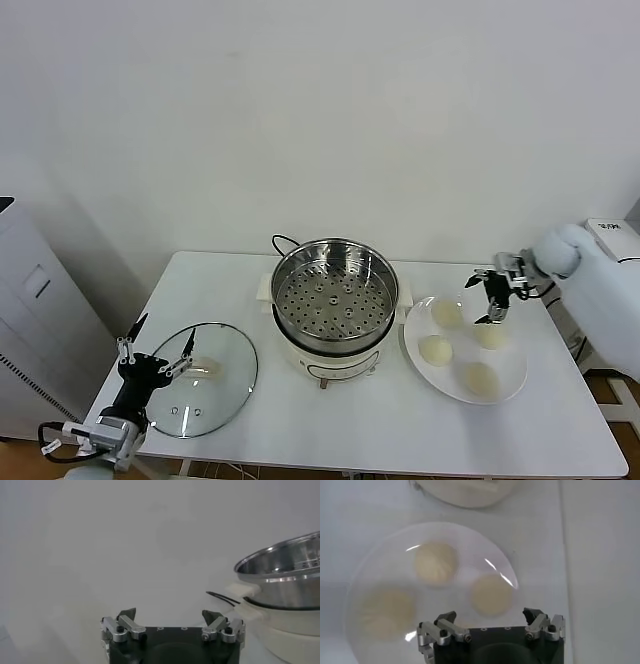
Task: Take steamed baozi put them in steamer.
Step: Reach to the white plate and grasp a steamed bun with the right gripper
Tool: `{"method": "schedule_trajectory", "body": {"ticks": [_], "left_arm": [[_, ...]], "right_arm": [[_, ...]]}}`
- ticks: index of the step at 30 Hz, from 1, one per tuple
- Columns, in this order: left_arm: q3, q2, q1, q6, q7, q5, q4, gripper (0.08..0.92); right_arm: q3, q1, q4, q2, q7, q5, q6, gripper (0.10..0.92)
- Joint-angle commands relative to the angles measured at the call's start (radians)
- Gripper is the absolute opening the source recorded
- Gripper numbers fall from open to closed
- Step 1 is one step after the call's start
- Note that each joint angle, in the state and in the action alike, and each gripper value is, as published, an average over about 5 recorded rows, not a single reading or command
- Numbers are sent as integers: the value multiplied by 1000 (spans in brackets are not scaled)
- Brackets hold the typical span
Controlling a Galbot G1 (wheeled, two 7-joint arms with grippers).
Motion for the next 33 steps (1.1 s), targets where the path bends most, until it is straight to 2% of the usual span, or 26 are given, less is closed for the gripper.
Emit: {"method": "schedule_trajectory", "body": {"ticks": [1,9,19,28,33], "left_arm": [[-3,8,-3,3,-4,2,0,823],[2,8,4,5,-9,6,-9,823],[-4,9,9,4,-9,7,-13,823],[-3,2,12,1,-7,12,-16,823],[-14,9,15,0,-7,8,-23,823]], "right_arm": [[-1,39,-199,158,24,-192,75,823],[68,2,-265,214,91,-240,96,823],[64,5,-287,229,104,-259,93,802],[20,43,-234,193,99,-222,91,558],[-165,154,-132,124,75,-42,82,411]]}}
